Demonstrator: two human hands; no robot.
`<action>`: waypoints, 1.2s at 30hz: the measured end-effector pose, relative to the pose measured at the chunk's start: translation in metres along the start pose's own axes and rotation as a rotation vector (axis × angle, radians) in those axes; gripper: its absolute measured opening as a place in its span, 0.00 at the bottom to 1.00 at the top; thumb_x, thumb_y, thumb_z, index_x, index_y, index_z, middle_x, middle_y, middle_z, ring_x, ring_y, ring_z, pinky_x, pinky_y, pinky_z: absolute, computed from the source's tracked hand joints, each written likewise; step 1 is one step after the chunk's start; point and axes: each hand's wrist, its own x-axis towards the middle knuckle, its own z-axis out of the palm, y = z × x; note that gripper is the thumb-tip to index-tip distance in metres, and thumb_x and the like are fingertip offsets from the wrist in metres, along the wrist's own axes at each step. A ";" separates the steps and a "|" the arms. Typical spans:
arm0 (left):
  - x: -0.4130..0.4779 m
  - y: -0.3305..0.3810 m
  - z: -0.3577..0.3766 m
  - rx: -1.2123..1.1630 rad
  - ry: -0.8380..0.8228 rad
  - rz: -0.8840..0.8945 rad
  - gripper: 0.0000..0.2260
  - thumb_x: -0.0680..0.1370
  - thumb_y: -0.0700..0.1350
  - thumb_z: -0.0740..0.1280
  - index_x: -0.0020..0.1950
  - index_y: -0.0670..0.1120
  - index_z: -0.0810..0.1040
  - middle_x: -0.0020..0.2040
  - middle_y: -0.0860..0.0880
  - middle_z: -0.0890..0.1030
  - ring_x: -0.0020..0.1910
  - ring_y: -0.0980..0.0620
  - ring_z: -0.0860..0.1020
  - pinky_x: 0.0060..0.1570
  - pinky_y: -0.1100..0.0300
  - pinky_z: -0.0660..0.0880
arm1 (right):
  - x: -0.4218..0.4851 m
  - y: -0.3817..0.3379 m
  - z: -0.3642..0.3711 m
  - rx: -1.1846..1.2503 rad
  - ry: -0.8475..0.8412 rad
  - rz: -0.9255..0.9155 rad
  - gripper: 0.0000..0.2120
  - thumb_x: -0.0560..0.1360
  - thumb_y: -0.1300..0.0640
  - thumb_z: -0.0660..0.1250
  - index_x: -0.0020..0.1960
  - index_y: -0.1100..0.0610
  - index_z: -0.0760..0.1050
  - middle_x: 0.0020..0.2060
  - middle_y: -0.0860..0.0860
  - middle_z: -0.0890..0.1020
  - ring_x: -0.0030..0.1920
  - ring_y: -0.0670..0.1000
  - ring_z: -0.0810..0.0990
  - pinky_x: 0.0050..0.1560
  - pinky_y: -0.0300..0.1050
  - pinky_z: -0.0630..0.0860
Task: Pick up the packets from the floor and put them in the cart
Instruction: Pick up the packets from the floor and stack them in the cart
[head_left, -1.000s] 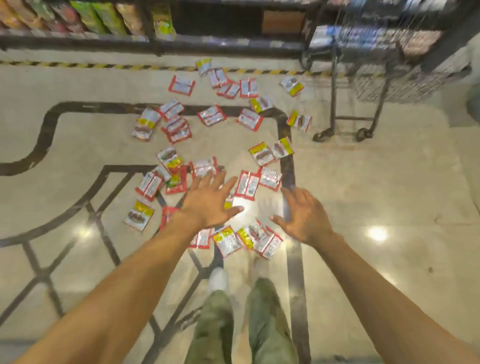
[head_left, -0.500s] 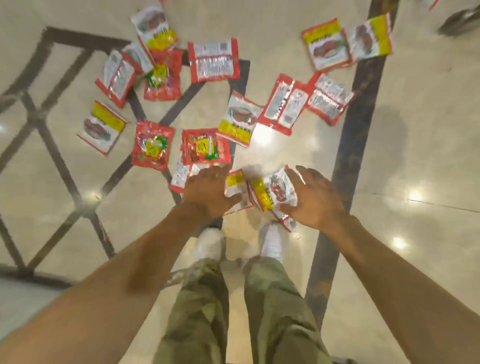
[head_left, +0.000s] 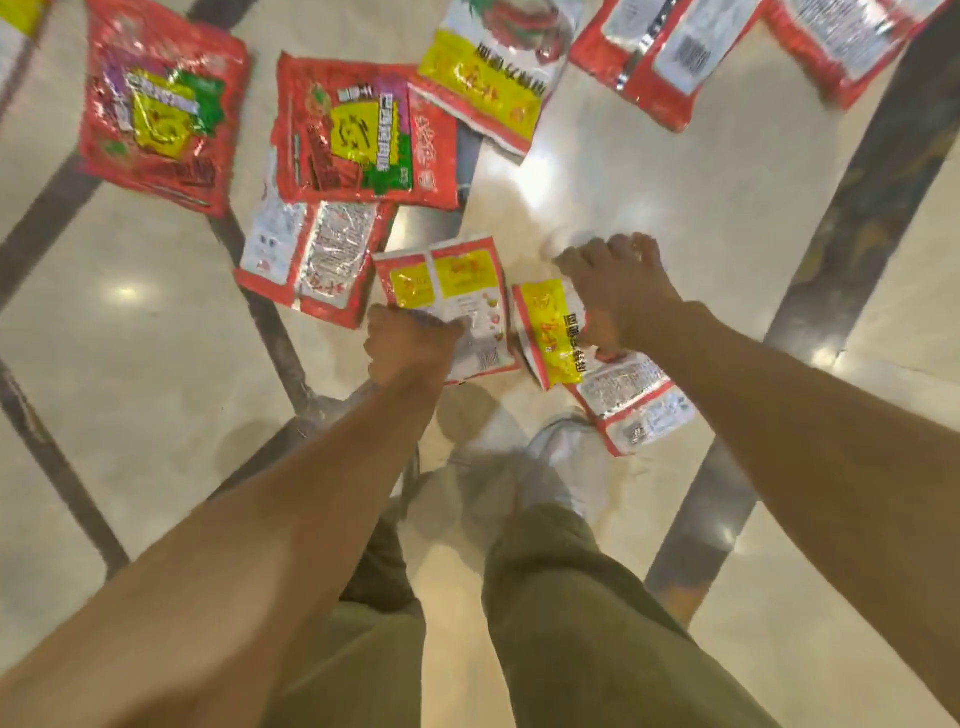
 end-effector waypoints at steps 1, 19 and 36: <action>-0.005 0.003 0.002 -0.055 0.004 0.019 0.39 0.61 0.62 0.83 0.62 0.42 0.74 0.59 0.44 0.83 0.60 0.41 0.81 0.60 0.42 0.79 | 0.001 0.000 -0.001 -0.008 -0.021 -0.003 0.40 0.66 0.41 0.79 0.72 0.52 0.68 0.67 0.55 0.73 0.69 0.61 0.71 0.71 0.57 0.65; -0.241 0.119 -0.273 -0.328 -0.545 0.321 0.21 0.75 0.33 0.76 0.67 0.42 0.81 0.60 0.47 0.87 0.59 0.48 0.85 0.54 0.57 0.83 | -0.317 0.011 -0.214 1.612 0.192 0.481 0.16 0.68 0.57 0.84 0.53 0.56 0.85 0.44 0.52 0.90 0.45 0.55 0.89 0.52 0.58 0.86; -0.649 0.326 -0.560 -0.209 -0.840 0.690 0.17 0.77 0.33 0.73 0.65 0.43 0.79 0.58 0.43 0.87 0.56 0.40 0.86 0.54 0.44 0.83 | -0.779 0.012 -0.508 1.942 0.947 0.583 0.15 0.72 0.65 0.79 0.56 0.56 0.83 0.51 0.55 0.89 0.50 0.57 0.88 0.55 0.55 0.84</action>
